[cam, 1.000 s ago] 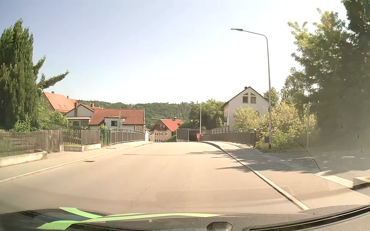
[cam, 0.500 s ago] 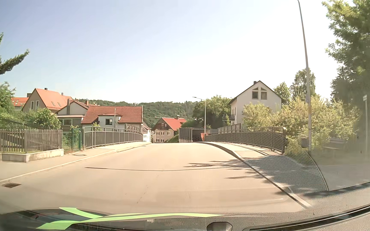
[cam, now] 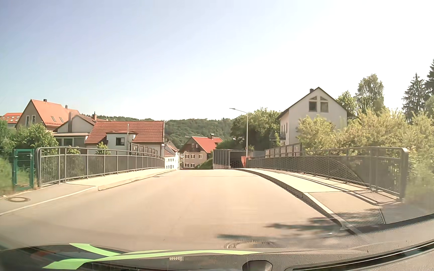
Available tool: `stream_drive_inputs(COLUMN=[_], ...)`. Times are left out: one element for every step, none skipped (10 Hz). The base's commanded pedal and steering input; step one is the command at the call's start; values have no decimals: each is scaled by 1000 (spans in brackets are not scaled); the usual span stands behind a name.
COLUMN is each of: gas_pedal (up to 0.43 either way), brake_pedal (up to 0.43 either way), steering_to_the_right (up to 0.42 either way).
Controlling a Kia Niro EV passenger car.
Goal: Follow the waypoints while adhering to traffic rules and regulations
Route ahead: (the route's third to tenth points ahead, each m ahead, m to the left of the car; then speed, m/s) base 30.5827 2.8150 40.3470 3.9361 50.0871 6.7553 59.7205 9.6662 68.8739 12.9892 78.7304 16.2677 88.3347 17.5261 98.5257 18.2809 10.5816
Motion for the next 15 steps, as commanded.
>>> stream_drive_inputs(gas_pedal=[0, 0, 0, 0, 20, 28, 28, 28, 28, 28, 28, 28, 28, 28, 28], brake_pedal=[0, 0, 0, 0, 0, 0, 0, 0, 0, 0, 0, 0, 0, 0, 0], steering_to_the_right=[-15, -15, -15, -15, -14, -15, -15, -15, -15, -15, -16, -18, -20, -23, -26])
